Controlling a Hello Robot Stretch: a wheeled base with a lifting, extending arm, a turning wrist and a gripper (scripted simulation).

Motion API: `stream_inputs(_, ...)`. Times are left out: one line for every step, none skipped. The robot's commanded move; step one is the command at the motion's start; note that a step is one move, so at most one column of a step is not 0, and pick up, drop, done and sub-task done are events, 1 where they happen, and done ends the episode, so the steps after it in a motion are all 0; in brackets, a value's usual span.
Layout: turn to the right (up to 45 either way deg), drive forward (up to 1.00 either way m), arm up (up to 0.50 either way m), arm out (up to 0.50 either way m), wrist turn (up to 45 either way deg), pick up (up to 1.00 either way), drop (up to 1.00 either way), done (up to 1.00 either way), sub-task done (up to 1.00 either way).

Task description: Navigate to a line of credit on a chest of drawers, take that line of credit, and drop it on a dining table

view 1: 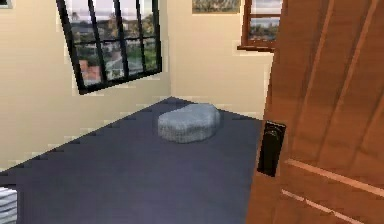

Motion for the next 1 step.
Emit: stream_inputs(-9.0, 0.0, 0.0, 0.0, 0.0, 0.0, 0.0, 0.0, 0.0)
